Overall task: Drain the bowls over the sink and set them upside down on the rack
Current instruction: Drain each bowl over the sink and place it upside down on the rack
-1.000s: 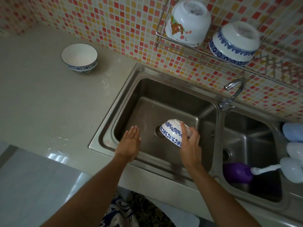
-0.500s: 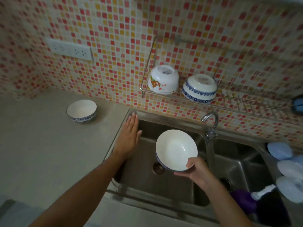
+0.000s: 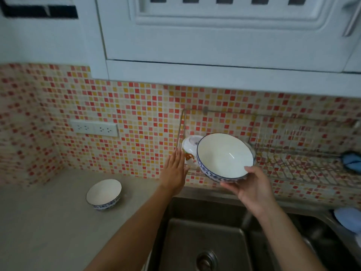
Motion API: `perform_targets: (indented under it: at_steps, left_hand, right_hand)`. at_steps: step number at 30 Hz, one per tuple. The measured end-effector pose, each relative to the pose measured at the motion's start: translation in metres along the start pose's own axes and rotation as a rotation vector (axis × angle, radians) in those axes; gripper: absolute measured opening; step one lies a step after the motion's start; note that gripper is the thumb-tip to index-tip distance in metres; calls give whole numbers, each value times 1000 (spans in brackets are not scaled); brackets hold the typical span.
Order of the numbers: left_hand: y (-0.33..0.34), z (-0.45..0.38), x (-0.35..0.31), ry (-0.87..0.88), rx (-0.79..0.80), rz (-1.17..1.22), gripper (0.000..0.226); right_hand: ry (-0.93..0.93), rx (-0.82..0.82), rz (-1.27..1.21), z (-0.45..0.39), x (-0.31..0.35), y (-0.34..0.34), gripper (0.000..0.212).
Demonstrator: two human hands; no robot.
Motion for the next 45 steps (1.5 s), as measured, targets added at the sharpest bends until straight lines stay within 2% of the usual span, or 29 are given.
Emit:
perform_targets:
  at_steps: [2,6,10,13,16,19,24,27,29,33,39,43,45]
  left_hand:
    - [1,-3,2,-6,16,-5,57]
    - [5,-4,2,-17,31,44,61]
    - [12,-4,3,-30,9,89,68]
    - [13,-5,4,-35,-4,100,70]
    - [15,-5,3,-42,-19,98,71]
    - [16,-5,4,-39,-27,81,70]
    - [15,-4,3,-39,-29,78,66]
    - [14,-4,2,-37,-31,87,64]
    - [15,-5,3,-35,-37,95,64]
    - [15,-5,3,-37,-37,109,65]
    - [15,-5,1,-54,-15,74,66]
    - [14,-4,1,-78,-14,11,65]
    - [12,-4,-1,-56,-74,-27,63]
  right_hand:
    - [-53,3,23,-17,6,6,31]
    - [-214,33,213,-54,16,13,61]
    - [-401,52,520,-82,23,24,71]
    - [-514,54,733,-98,26,32,86]
    - [-656,98,1143,-114,26,36,98]
    - [-719,185,1437,-122,17,39,98]
    - [-721,428,1715,-130,-13,35,95]
    - [-814,526,1884,-134,-29,30,93]
    - [-879,570,1955,-136,-39,29,92]
    - [-871,596,2045,-142,-49,30,92]
    - [-901,751,2051,-144,-53,34,94]
    - [-871,733,2044,-147,-54,36,91]
    - [-852,721,2009,-148,-55,33,93]
Point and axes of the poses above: each hand's wrist, its own z-axis away from the middle knuckle, its own y-axis out of the palm, x = y × z, the point moved 2 cm from there along -z, towards the middle knuckle, and after that the axes turned 12 degrees about -y, right-handed, at the moved point
